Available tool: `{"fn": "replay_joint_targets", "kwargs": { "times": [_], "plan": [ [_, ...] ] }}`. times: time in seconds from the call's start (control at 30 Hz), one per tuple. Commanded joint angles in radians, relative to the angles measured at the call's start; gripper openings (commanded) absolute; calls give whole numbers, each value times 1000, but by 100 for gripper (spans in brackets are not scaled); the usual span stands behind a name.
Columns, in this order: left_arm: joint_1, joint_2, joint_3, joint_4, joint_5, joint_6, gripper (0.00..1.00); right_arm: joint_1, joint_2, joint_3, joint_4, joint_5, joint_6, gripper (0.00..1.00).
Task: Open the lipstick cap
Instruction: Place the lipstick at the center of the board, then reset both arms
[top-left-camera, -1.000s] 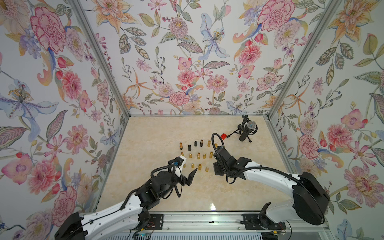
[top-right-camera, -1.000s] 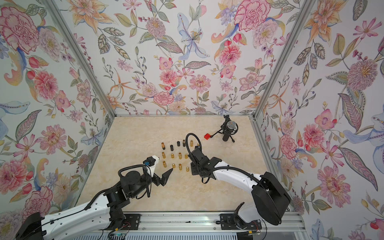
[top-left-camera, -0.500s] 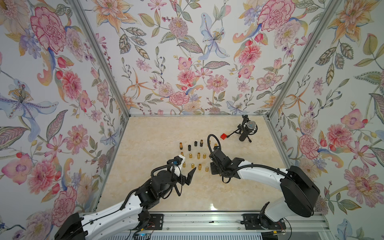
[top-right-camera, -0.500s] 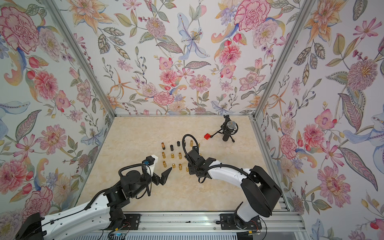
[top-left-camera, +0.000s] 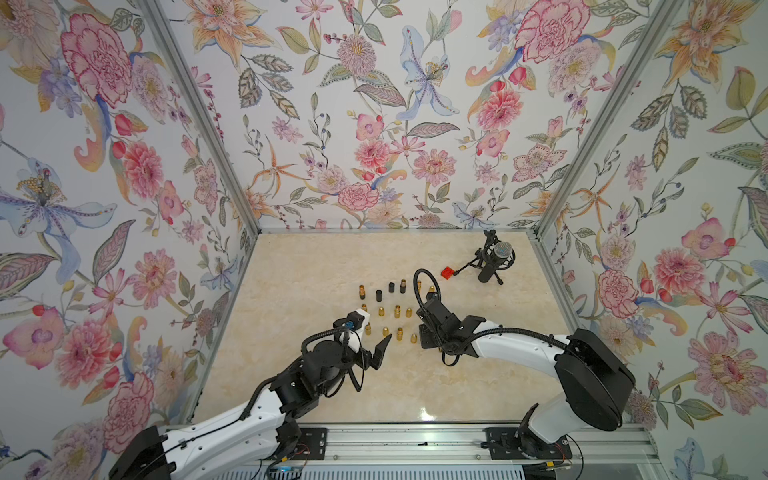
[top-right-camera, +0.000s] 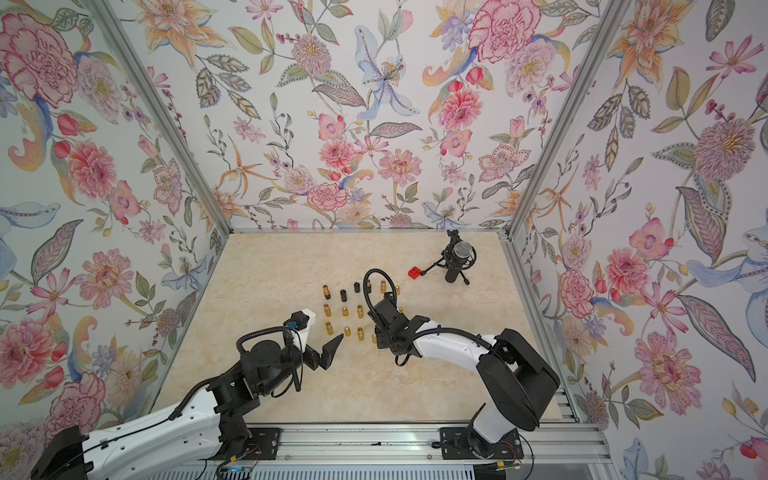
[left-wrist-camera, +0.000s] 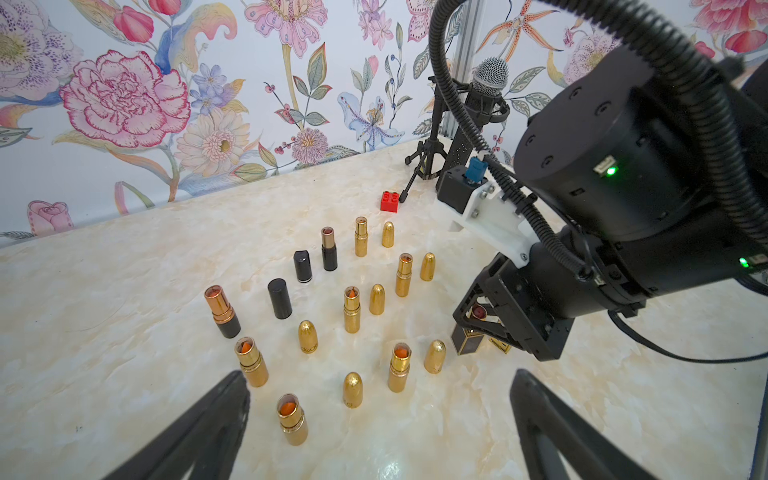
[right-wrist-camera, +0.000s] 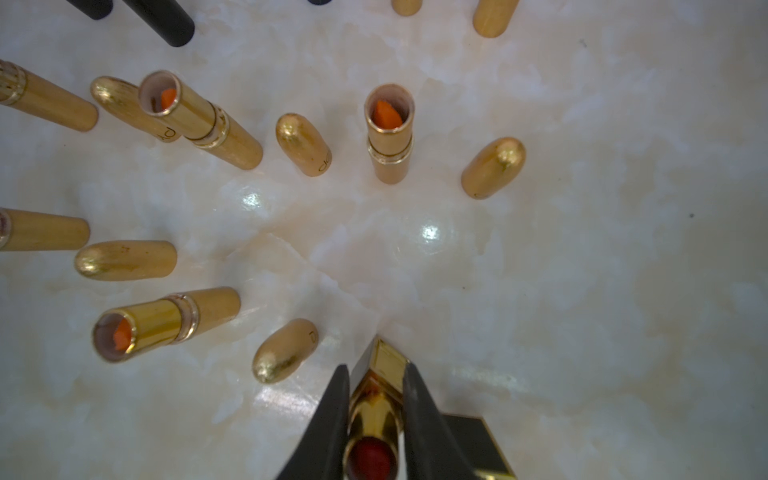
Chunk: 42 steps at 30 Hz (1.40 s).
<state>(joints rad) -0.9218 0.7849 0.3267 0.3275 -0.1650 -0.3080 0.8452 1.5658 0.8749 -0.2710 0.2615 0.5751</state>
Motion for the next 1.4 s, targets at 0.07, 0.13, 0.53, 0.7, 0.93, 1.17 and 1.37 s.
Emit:
{"fn": "replay_joint_targets", "kwargs": {
  "times": [0.07, 0.13, 0.53, 0.7, 0.93, 1.17, 1.37],
  "plan": [
    [17, -17, -14, -13, -5, -23, 99, 19, -5, 5, 3, 10, 10, 27],
    [16, -16, -14, -13, -5, -23, 99, 19, -17, 5, 3, 12, 14, 31],
    [95, -2, 86, -76, -81, -50, 99, -38, -250, 90, -212, 107, 14, 65],
    [314, 37, 179, -160, -147, -114, 99, -188, -429, 96, -268, 178, -49, 90],
    [646, 171, 214, -119, -291, -64, 99, -526, -489, -7, -235, 316, -144, 100],
    [830, 342, 86, 210, -381, 33, 99, -796, -494, -334, 204, 298, -233, 100],
    [834, 550, -13, 620, -319, 182, 99, -831, -387, -478, 580, 207, -338, 100]
  ]
}}
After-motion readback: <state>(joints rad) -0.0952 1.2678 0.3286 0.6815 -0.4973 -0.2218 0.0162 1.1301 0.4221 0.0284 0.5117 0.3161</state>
